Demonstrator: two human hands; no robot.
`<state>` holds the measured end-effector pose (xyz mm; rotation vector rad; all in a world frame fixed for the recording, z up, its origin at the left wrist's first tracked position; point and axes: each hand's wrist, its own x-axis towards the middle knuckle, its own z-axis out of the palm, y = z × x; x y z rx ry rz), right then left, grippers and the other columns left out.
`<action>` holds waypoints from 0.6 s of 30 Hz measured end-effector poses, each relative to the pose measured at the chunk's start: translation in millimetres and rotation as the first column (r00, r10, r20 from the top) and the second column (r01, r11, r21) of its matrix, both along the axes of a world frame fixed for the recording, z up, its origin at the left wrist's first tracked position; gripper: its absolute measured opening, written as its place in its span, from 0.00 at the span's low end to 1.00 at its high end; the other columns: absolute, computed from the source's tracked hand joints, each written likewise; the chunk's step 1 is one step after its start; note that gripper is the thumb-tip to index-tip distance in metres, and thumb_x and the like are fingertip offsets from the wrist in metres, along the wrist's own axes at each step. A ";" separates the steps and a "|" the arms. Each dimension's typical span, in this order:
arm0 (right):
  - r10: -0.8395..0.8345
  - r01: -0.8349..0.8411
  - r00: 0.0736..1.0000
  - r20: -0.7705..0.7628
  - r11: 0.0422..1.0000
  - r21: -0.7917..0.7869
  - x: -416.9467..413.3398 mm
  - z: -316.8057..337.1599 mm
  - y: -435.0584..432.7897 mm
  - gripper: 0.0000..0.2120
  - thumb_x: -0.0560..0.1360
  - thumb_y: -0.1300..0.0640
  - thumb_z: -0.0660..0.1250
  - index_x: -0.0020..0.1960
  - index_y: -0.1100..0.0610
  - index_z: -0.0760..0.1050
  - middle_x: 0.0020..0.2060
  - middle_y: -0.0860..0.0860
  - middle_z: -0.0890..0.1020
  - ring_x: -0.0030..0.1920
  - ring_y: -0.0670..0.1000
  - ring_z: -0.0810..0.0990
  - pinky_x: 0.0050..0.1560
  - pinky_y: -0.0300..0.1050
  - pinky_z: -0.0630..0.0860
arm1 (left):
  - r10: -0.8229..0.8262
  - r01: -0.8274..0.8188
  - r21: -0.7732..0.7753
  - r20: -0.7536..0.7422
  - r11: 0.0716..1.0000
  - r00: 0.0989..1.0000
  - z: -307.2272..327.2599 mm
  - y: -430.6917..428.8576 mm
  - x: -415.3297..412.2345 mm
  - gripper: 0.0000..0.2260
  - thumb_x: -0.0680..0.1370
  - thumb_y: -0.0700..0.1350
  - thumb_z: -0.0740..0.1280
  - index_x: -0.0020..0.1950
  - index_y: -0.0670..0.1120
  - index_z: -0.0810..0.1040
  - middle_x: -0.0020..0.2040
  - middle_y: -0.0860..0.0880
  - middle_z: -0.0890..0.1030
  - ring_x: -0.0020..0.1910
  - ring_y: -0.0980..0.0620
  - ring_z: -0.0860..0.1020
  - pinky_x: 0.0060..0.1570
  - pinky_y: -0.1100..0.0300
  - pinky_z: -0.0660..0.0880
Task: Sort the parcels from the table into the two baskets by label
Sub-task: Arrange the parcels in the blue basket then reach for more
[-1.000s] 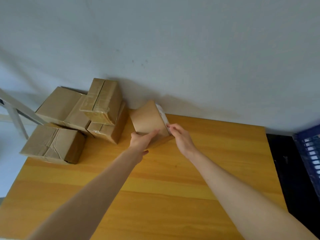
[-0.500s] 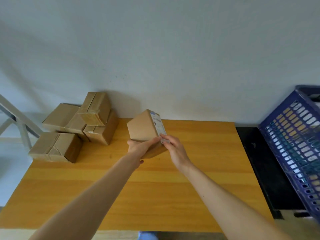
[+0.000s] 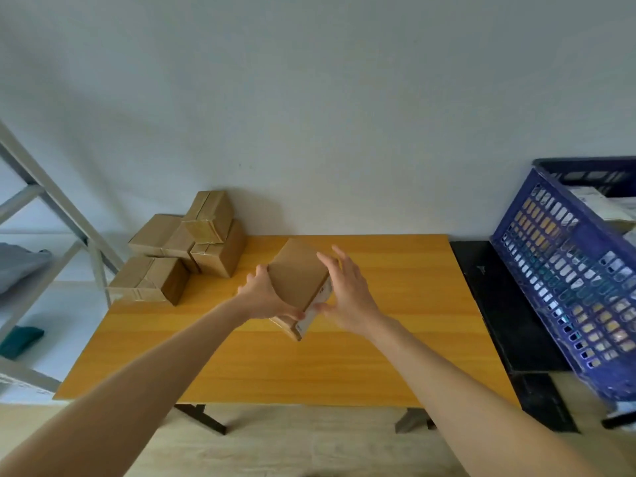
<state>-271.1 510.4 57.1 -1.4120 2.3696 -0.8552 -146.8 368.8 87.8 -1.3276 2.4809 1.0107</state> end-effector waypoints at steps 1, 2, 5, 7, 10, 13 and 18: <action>-0.024 0.024 0.999 0.046 1.000 -0.006 1.7 2.0 2.5 0.43 0.72 0.51 0.73 0.78 0.47 0.50 0.77 0.48 0.46 0.77 0.54 0.47 0.73 0.59 0.57 | -0.031 0.031 -0.031 0.015 0.999 0.999 4.3 1.1 2.1 0.62 0.52 0.61 0.82 0.76 0.48 0.51 0.66 0.46 0.64 0.66 0.43 0.67 0.62 0.45 0.73; -0.052 0.056 0.990 0.133 0.998 -0.021 2.3 3.1 4.3 0.44 0.71 0.49 0.74 0.77 0.46 0.50 0.77 0.48 0.48 0.77 0.54 0.48 0.73 0.59 0.58 | -0.051 0.051 -0.048 0.016 0.998 0.999 9.4 1.4 4.4 0.60 0.54 0.60 0.82 0.76 0.48 0.51 0.66 0.46 0.64 0.65 0.44 0.67 0.62 0.46 0.73; -0.058 0.106 0.908 0.415 0.990 -0.093 1.6 9.5 10.5 0.45 0.70 0.47 0.76 0.77 0.45 0.52 0.72 0.49 0.61 0.72 0.52 0.62 0.67 0.53 0.68 | -0.095 0.094 -0.020 -0.007 0.995 0.995 22.0 -0.1 10.5 0.57 0.59 0.58 0.81 0.77 0.49 0.51 0.67 0.45 0.62 0.63 0.45 0.67 0.61 0.49 0.73; -0.054 0.125 0.891 0.451 0.983 -0.131 1.3 14.2 12.5 0.43 0.69 0.48 0.76 0.77 0.45 0.56 0.69 0.49 0.66 0.68 0.51 0.67 0.64 0.51 0.72 | -0.121 0.121 -0.005 -0.046 0.993 0.992 26.7 -2.6 14.5 0.57 0.60 0.57 0.81 0.78 0.50 0.48 0.69 0.45 0.61 0.65 0.45 0.66 0.63 0.47 0.71; -0.093 0.192 0.870 0.484 0.969 -0.158 3.1 20.3 12.9 0.41 0.66 0.43 0.77 0.73 0.42 0.61 0.67 0.50 0.69 0.66 0.52 0.70 0.62 0.54 0.75 | -0.120 0.129 0.047 -0.163 0.990 0.979 31.1 -4.6 20.8 0.57 0.62 0.55 0.81 0.79 0.51 0.47 0.71 0.45 0.62 0.66 0.46 0.66 0.65 0.46 0.71; -0.122 0.233 0.865 0.487 0.957 -0.173 9.2 23.0 14.6 0.43 0.62 0.37 0.77 0.72 0.40 0.62 0.65 0.50 0.69 0.64 0.52 0.71 0.60 0.55 0.77 | -0.082 0.113 0.101 -0.270 0.988 0.959 34.1 -4.5 29.9 0.58 0.61 0.54 0.82 0.79 0.53 0.46 0.73 0.46 0.64 0.69 0.45 0.67 0.66 0.43 0.70; -0.170 0.292 0.857 0.487 0.938 -0.186 20.7 30.4 13.7 0.39 0.62 0.38 0.77 0.68 0.42 0.65 0.62 0.50 0.72 0.61 0.51 0.73 0.57 0.51 0.78 | -0.164 0.196 0.081 -0.298 0.977 0.941 43.9 -8.6 48.3 0.57 0.60 0.52 0.82 0.78 0.56 0.47 0.69 0.46 0.66 0.66 0.46 0.69 0.64 0.44 0.72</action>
